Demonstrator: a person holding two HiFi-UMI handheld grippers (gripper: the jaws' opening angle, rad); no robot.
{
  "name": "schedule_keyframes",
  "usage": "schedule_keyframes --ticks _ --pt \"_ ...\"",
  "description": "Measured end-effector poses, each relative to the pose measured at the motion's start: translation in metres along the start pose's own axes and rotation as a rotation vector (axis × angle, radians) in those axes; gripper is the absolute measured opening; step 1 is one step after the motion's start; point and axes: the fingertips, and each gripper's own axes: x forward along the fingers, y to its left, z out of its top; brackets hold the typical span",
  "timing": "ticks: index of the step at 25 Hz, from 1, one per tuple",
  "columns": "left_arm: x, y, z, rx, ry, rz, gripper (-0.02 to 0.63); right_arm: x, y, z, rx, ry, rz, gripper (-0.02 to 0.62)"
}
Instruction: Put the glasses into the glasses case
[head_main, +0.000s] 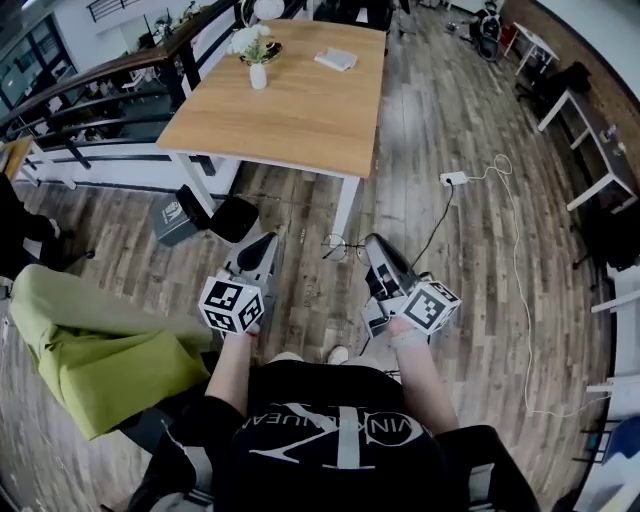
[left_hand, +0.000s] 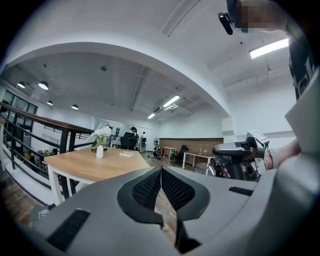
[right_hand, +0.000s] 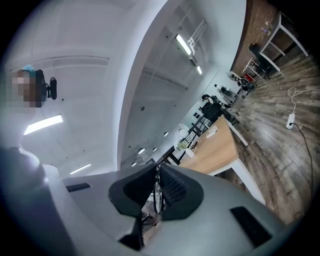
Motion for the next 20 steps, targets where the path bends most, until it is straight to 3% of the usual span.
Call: schedule_keyframes --ticks 11,20 --pt "0.047 0.002 0.004 0.006 -0.011 0.067 0.018 0.024 -0.047 0.037 -0.050 0.036 0.002 0.040" --pt "0.088 -0.023 -0.013 0.011 0.010 0.067 0.018 0.012 -0.095 0.063 -0.044 0.032 -0.027 0.040"
